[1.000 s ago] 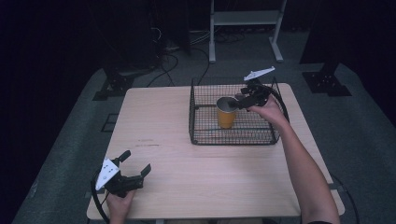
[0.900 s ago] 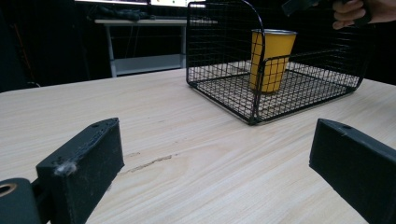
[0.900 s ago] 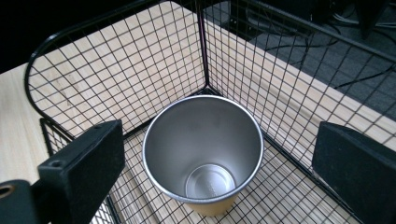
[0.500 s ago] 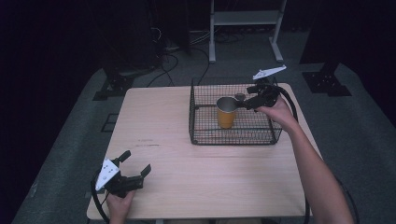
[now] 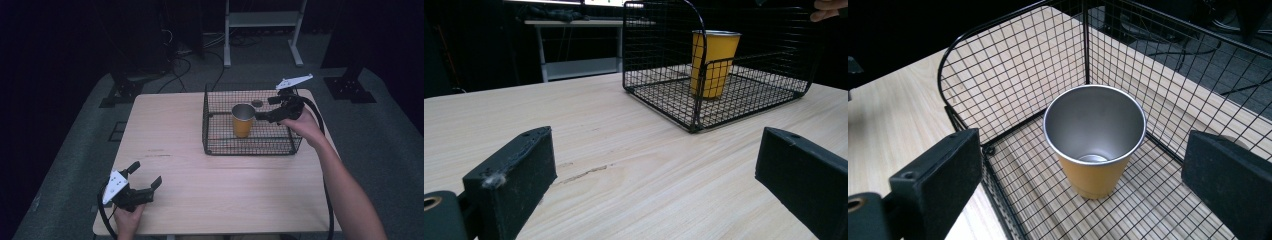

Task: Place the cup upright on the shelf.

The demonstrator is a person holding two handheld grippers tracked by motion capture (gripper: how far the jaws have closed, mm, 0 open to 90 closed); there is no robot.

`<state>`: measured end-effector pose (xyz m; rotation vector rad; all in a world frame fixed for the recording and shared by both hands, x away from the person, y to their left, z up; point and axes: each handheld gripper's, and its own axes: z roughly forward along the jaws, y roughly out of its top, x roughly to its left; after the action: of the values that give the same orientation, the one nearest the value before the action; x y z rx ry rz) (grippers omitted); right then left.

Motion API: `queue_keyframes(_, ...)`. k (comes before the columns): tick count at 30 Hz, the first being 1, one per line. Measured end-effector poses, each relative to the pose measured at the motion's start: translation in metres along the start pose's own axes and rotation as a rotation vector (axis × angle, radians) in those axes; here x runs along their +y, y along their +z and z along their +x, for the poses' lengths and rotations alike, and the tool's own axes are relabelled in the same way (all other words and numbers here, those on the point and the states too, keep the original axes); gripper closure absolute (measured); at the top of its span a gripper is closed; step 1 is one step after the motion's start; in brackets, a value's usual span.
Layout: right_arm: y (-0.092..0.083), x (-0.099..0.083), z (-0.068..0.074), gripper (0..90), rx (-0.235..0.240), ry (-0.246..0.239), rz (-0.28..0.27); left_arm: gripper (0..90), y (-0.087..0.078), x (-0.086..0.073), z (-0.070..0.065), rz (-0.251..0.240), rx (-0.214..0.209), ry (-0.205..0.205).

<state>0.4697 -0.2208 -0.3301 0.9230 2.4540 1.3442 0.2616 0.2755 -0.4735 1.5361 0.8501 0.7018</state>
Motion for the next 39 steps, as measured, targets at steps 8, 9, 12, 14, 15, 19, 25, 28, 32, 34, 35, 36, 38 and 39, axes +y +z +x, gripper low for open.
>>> queue_keyframes(8, -0.011, -0.006, 0.011, 2.4, 0.01, -0.008, -0.003, 2.2, 0.0, 0.0, 0.0, 0.002, 0.0, 0.003)
queue_keyframes(9, -0.012, -0.007, 0.012, 2.4, 0.015, -0.007, 0.0, 2.2, 0.0, 0.0, 0.0, 0.002, 0.0, 0.002)
queue_keyframes(12, -0.015, -0.01, 0.015, 2.4, 0.014, -0.01, -0.004, 2.2, 0.0, 0.0, 0.0, 0.002, 0.0, 0.003)
queue_keyframes(14, -0.018, -0.013, 0.016, 2.4, 0.013, -0.011, -0.005, 2.2, 0.0, 0.0, 0.0, 0.002, 0.0, 0.003)
queue_keyframes(15, -0.019, -0.015, 0.017, 2.4, 0.013, -0.007, -0.007, 2.2, 0.0, 0.0, 0.0, 0.002, 0.0, 0.003)
queue_keyframes(19, -0.023, -0.022, 0.018, 2.4, 0.009, -0.002, 0.0, 2.2, 0.0, 0.0, 0.0, 0.003, 0.001, 0.004)
queue_keyframes(25, -0.026, -0.033, 0.02, 2.4, 0.006, 0.011, 0.011, 2.2, 0.0, 0.0, -0.001, 0.002, 0.001, 0.003)
queue_keyframes(28, -0.028, -0.038, 0.022, 2.4, 0.01, 0.015, 0.01, 2.2, 0.0, 0.0, -0.001, 0.004, 0.002, 0.004)
queue_keyframes(32, -0.031, -0.042, 0.025, 2.4, 0.018, 0.017, 0.009, 2.2, 0.0, 0.0, -0.001, 0.003, 0.002, 0.004)
queue_keyframes(34, -0.033, -0.044, 0.027, 2.4, 0.016, 0.014, 0.005, 2.2, 0.0, 0.0, -0.001, 0.004, 0.003, 0.004)
queue_keyframes(35, -0.034, -0.046, 0.028, 2.4, 0.019, 0.018, 0.002, 2.2, 0.0, 0.0, -0.001, 0.004, 0.002, 0.006)
queue_keyframes(36, -0.034, -0.047, 0.029, 2.4, 0.022, 0.02, 0.002, 2.2, 0.0, 0.0, -0.001, 0.005, 0.003, 0.006)
queue_keyframes(38, -0.035, -0.05, 0.031, 2.4, 0.02, 0.019, 0.004, 2.2, 0.0, 0.0, -0.001, 0.004, 0.003, 0.006)
queue_keyframes(39, -0.035, -0.051, 0.032, 2.4, 0.026, 0.017, 0.008, 2.2, 0.0, 0.0, -0.001, 0.005, 0.003, 0.006)
